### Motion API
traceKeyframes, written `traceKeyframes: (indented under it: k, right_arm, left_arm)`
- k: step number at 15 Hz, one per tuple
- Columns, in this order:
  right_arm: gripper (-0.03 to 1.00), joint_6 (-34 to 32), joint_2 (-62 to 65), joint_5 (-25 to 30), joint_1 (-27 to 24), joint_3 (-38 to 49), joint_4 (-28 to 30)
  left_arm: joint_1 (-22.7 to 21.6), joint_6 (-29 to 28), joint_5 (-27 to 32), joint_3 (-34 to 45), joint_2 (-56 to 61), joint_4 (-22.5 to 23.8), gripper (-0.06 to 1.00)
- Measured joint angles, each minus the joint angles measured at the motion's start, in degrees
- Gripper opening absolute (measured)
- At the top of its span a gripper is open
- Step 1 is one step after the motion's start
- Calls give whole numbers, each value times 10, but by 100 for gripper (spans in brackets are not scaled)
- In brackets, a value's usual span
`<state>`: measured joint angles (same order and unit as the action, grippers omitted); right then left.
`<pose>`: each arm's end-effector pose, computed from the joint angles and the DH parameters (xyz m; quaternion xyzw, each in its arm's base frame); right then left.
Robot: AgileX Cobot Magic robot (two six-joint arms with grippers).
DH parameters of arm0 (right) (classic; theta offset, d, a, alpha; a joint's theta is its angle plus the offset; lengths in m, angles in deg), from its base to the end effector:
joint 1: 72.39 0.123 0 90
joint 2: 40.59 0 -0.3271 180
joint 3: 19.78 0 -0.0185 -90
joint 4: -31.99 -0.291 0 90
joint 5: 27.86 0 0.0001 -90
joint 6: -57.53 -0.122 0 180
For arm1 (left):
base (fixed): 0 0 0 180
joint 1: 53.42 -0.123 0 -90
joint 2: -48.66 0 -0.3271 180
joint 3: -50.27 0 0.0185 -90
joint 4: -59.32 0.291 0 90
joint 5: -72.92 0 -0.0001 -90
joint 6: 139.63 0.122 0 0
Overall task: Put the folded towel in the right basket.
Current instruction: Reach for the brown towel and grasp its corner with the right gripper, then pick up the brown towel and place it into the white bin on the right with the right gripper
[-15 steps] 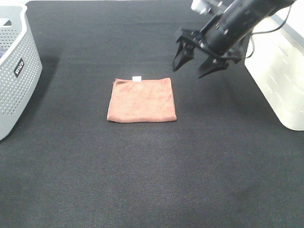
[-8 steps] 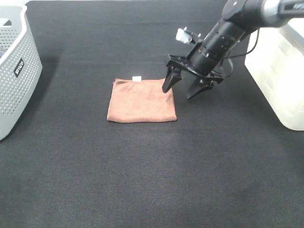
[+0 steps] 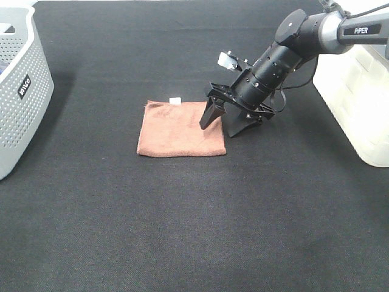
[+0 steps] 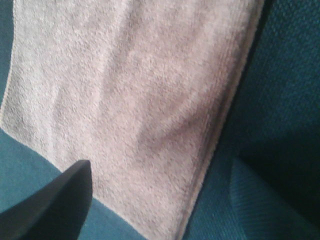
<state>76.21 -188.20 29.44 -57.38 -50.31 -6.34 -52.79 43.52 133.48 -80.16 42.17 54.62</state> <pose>0.5299 0.2080 0.0805 -0.1168 0.9504 0.2830 0.0554 0.0148 -0.0089 0.2833 0.0296 0.8497 -0.0294 0.5257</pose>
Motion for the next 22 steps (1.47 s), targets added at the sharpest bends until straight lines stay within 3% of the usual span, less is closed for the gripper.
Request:
traceKeyframes:
  k: [6,8,13,14,22]
  right_arm:
    - [65,35,-18,-13,0,-4,-74]
    - [54,42,-26,-15,0,-4,-98]
    - [5,60,-30,-19,0,-4,-117]
    - [0,60,-30,-19,0,-4,-117]
    - [0,60,57,3,0,-3,-87]
  left_arm:
    - [0,0,0,0,0,0,88]
    - [0,0,0,0,0,0,88]
    - [0,0,0,0,0,0,88]
    - [0,0,0,0,0,0,88]
    - [0,0,0,0,0,0,88]
